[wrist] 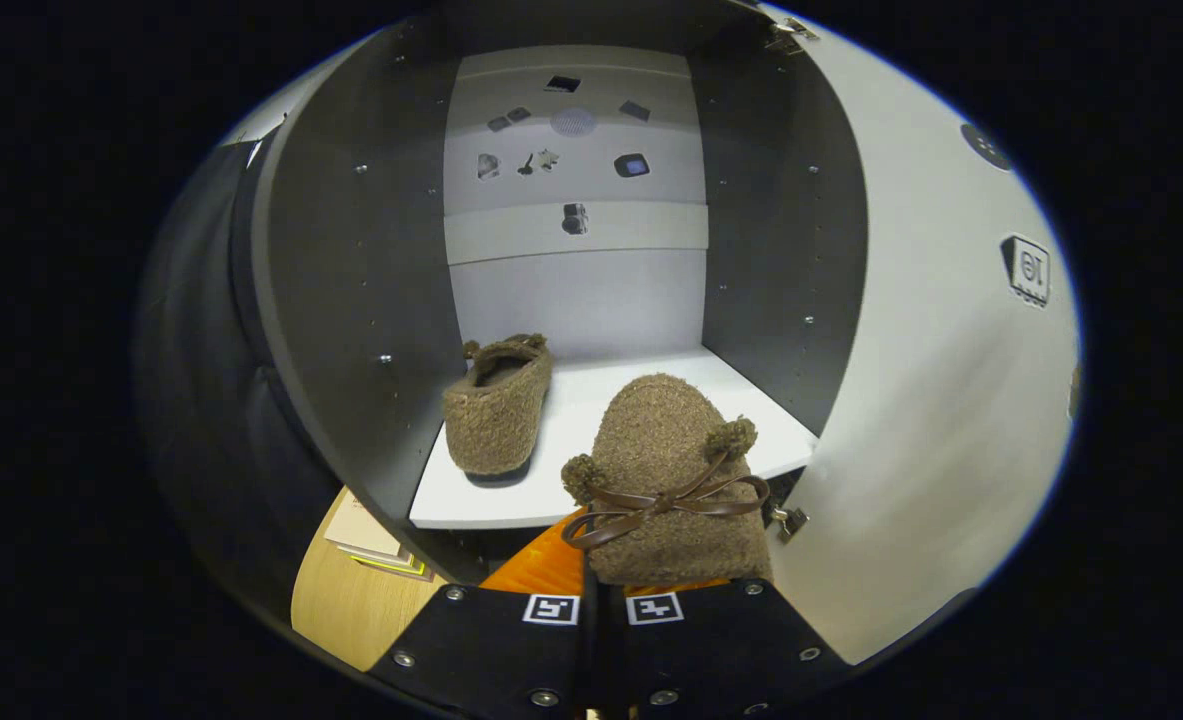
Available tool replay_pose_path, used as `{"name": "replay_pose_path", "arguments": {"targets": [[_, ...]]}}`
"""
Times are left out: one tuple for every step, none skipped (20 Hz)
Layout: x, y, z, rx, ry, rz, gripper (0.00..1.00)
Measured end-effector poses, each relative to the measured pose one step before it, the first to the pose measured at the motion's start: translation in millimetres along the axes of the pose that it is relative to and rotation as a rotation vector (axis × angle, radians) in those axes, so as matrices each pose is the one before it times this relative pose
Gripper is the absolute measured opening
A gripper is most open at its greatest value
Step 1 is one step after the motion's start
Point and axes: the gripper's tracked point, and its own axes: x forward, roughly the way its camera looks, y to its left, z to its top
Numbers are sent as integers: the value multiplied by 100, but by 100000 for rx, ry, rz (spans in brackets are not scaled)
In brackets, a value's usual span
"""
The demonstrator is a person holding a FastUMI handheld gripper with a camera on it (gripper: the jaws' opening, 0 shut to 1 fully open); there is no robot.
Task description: Open the shoe cabinet door, grab the shoes and put them into the shoe cabinet, then close the shoe cabinet door.
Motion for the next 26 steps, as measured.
{"name": "replay_pose_path", "arguments": {"targets": [[1212,100,727,-284,349,541,3],[1135,-126,790,21,77,98,3],[1155,-54,879,272,-194,308,3],[976,-3,790,15,-51,747,3],[1053,-118,732,-162,111,665,3],[1038,-131,724,-276,68,762,3],[887,40,524,-417,108,951,3],[991,-54,658,-583,-297,1095,3],[1114,39,632,-772,-247,993,3],[908,-109,445,-696,-52,697,3],[808,-109,381,-700,155,820,3],[839,-79,295,-626,-18,1069,3],[851,-129,120,-411,310,1187,3],[702,-83,107,170,312,1346,3],[728,-27,107,539,265,1408,3],[588,-71,72,510,208,1213,3],[773,-61,-11,282,226,728,3],[599,-147,-8,-38,508,-24,4],[532,-207,-171,-222,745,-727,4],[410,-171,-178,178,1130,-1010,4],[248,97,-81,703,748,-87,6],[129,181,-10,391,297,380,7],[-17,141,-126,-71,509,657,9],[-39,179,-82,101,478,731,11],[51,111,46,267,-68,202,13],[-72,8,-56,941,578,300,14]]}}
